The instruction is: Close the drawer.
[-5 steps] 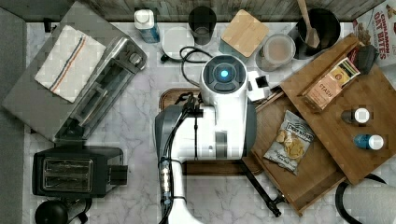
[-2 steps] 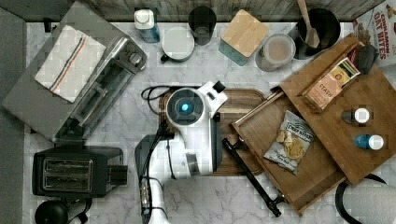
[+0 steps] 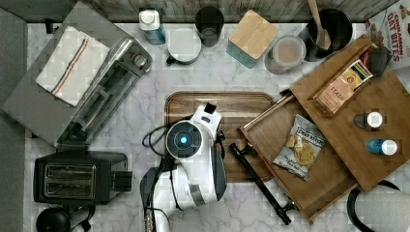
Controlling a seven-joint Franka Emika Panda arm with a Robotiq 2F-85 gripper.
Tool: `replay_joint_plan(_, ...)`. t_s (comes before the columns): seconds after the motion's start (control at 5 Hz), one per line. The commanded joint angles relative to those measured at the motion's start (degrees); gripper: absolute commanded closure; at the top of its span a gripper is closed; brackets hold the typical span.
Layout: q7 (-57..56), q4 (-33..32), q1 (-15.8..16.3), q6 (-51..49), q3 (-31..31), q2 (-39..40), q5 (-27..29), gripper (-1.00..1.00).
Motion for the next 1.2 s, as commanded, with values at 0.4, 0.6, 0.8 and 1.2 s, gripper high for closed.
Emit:
replay_joint_plan(0.4, -24.1, -0.8, -7.5, -6.0, -11.6, -2.1, 8.8, 1.00)
replay_joint_plan(0.6, -18.4, -1.9, -6.2, -8.0, -11.8, -4.0, 9.3, 1.00)
replay_joint_plan(0.8, -18.2, -1.6, -5.8, -10.0, -12.3, -4.1, 10.9, 1.00)
replay_joint_plan(1.2, -18.6, -6.0, -6.1, -8.5, -12.6, -5.0, 15.8, 1.00)
